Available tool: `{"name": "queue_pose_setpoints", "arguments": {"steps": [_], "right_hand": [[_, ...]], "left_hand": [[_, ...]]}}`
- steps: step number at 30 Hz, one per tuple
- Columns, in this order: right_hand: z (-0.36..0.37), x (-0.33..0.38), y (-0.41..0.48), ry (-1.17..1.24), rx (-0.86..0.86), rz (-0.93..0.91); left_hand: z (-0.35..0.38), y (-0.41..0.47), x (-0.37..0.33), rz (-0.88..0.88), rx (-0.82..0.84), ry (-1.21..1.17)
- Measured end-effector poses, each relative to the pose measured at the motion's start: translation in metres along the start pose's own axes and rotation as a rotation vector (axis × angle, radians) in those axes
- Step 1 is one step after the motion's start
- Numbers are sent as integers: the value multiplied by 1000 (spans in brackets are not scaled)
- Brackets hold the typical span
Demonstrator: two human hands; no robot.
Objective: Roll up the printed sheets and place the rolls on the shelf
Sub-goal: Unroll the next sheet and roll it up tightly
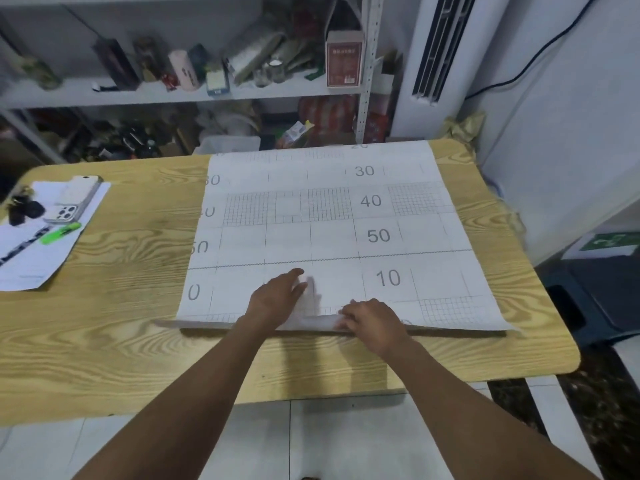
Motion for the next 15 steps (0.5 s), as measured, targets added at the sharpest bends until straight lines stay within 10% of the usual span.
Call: {"name": "queue_pose_setpoints", "arguments": {"steps": [6,15], "right_hand": [[-7,4,14,-14,20,-26],[1,10,24,6,143,-31]], "left_hand": [[-23,-43,-46,512,-430,230],[21,-65,-29,604,-356,388]]}}
Point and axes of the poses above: each hand's wrist, its own y-axis towards the middle knuckle, its own z-axis out of the palm, x = y × z, the point moved 9 cm from there along y, towards the middle knuckle, and after that the axes turned 1 degree about y, right-handed, at the moved point
